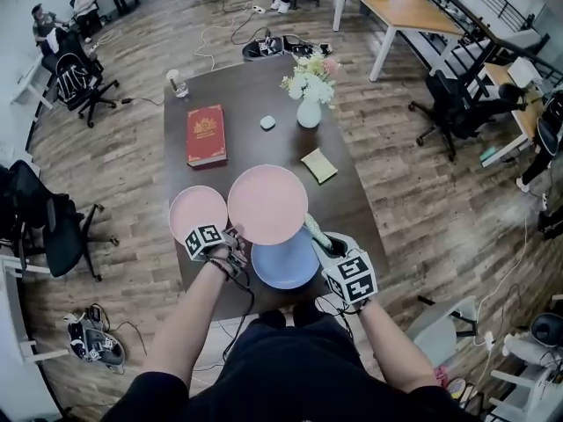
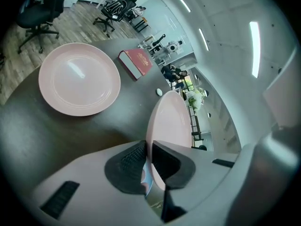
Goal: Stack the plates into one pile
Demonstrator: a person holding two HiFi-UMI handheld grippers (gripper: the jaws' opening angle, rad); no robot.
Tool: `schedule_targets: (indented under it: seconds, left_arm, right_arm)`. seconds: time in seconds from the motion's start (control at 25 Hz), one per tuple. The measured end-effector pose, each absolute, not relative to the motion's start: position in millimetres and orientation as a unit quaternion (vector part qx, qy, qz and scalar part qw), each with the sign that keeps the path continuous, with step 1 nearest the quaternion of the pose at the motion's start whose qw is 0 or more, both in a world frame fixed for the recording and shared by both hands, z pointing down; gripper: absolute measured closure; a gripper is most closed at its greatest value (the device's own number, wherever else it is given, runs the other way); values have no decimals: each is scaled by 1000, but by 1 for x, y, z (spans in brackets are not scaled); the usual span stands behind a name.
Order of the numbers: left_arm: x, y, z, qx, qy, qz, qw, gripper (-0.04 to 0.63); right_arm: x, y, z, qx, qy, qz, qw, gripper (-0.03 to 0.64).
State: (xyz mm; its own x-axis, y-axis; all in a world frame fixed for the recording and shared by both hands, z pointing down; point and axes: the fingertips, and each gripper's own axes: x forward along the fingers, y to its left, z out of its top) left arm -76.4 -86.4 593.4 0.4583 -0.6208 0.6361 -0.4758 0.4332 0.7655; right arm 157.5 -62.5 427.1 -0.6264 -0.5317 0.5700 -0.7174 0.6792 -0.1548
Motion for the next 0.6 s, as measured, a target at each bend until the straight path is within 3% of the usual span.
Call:
schedule_targets:
  seconds: [0.6]
  left_arm:
    - [-66,12,560,540,-522,-44,659,568]
  right_arm:
    - [125,-50,406,320,-907,153,225,534]
